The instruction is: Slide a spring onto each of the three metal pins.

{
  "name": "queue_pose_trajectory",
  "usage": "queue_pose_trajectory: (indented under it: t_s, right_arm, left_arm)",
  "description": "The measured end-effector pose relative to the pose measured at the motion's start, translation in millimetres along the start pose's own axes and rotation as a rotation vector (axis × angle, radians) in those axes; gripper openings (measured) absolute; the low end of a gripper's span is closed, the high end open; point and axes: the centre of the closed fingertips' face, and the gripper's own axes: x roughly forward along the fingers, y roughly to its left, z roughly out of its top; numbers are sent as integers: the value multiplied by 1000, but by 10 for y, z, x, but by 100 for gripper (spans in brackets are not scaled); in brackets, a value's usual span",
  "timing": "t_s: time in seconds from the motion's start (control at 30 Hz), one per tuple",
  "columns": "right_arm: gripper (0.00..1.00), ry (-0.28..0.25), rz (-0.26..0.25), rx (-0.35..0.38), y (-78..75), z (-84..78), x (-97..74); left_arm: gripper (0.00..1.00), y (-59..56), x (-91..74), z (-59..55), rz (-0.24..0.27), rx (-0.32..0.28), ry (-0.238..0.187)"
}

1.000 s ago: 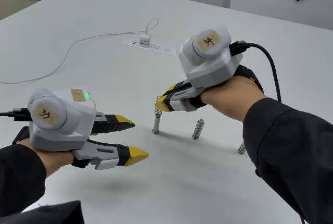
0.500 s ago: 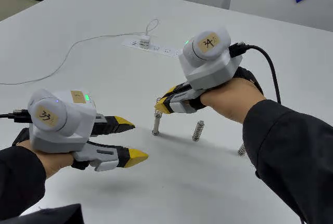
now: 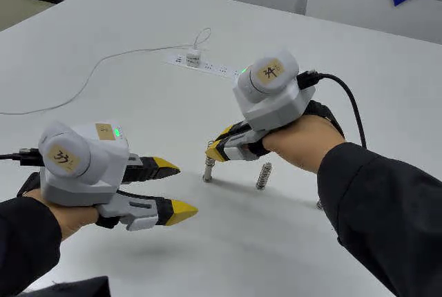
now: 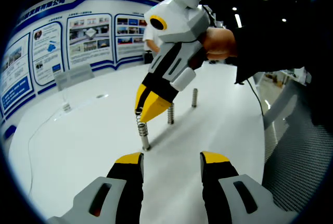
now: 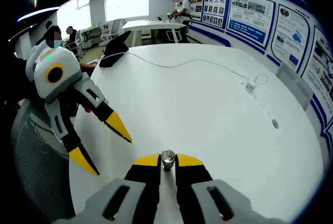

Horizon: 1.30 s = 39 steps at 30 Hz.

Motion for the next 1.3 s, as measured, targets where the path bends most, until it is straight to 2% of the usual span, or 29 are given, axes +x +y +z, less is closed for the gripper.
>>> queue_pose_trajectory:
  t_s: [0.67,1.03,1.3]
  right_arm:
    - [12,45,-16,3,61,-252,201]
    - [12,40,-24,-12,54,-243,179]
    - [16,20,-36,-18,56,-220,72]
  left_arm:
    - [45,16,-2,-10,5,-7,-2]
    - [45,9,-1,-11,4,-5,0]
    - [45,1,-1,-3,4,-4,-1]
